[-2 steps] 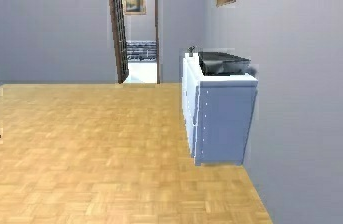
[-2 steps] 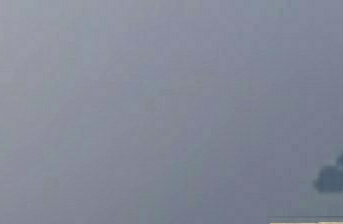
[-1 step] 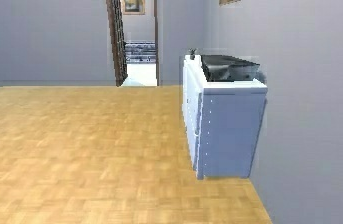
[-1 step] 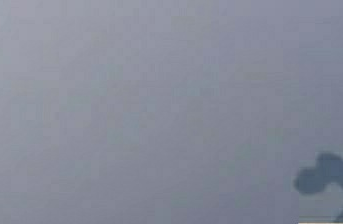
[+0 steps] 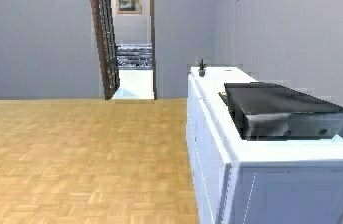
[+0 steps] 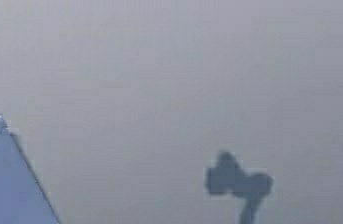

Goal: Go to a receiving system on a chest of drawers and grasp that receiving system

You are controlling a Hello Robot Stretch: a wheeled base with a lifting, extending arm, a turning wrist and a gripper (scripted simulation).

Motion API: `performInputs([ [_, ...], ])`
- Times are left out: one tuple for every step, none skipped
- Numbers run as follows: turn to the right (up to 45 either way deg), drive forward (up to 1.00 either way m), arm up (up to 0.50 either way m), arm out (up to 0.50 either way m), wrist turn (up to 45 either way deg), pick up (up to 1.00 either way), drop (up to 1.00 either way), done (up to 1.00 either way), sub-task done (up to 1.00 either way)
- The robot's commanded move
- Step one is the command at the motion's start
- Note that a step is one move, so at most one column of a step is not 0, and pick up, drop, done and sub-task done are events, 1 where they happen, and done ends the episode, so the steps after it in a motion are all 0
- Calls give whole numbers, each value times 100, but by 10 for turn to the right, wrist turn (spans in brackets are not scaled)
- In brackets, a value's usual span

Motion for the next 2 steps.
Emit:
performInputs([
  [-450, 0, 0, 0, 0, 0, 0, 0, 0],
  [-120, 0, 0, 0, 0, 0, 0, 0, 0],
])
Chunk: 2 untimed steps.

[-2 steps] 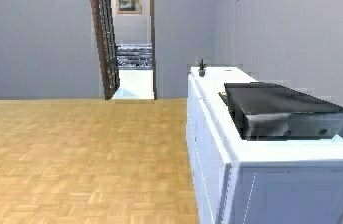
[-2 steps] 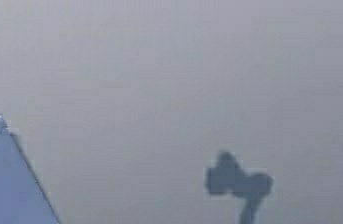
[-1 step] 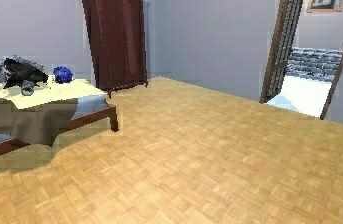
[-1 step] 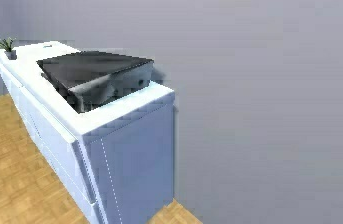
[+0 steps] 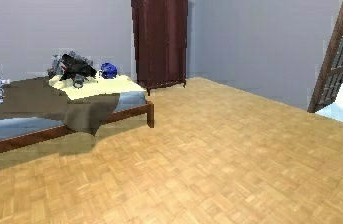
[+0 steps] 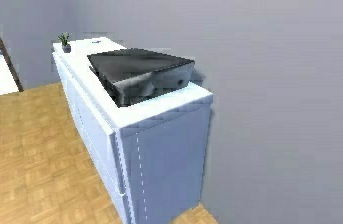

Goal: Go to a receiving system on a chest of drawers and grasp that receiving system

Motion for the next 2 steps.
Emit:
performInputs([
  [0, 0, 50, 0, 0, 0, 0, 0, 0],
  [0, 0, 38, 0, 0, 0, 0, 0, 0],
])
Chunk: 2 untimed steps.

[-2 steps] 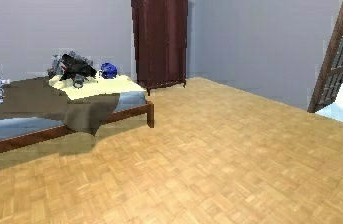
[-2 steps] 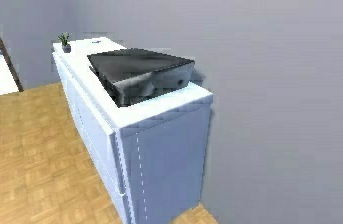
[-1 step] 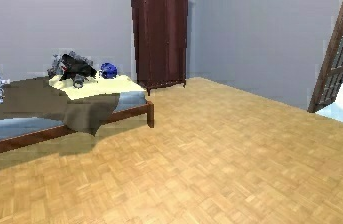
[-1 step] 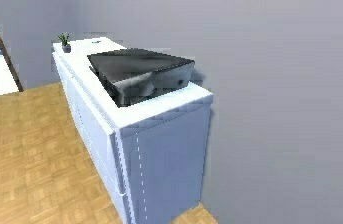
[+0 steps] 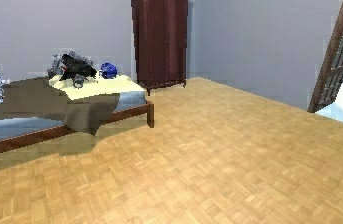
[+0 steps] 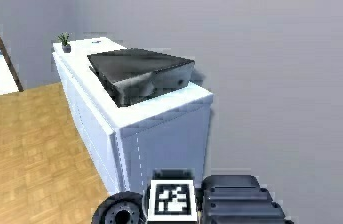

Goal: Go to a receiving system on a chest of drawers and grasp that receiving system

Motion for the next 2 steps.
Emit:
performInputs([
  [0, 0, 0, 50, 0, 0, 0, 0, 0],
  [0, 0, 0, 0, 450, 0, 0, 0, 0],
])
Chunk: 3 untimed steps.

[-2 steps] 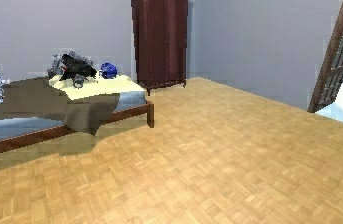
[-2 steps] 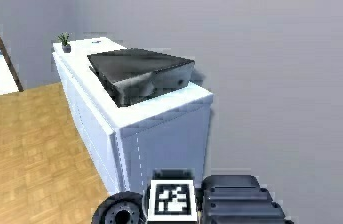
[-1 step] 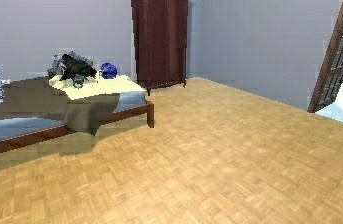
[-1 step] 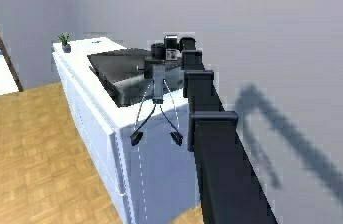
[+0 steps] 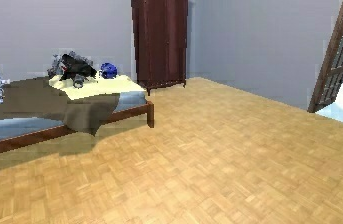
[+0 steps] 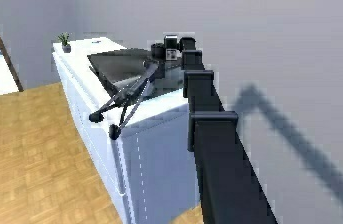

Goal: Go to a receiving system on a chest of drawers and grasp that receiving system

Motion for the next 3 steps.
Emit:
performInputs([
  [0, 0, 0, 0, 450, 0, 0, 0, 0],
  [0, 0, 0, 0, 150, 0, 0, 0, 0],
  [0, 0, 0, 0, -450, 0, 0, 0, 0],
])
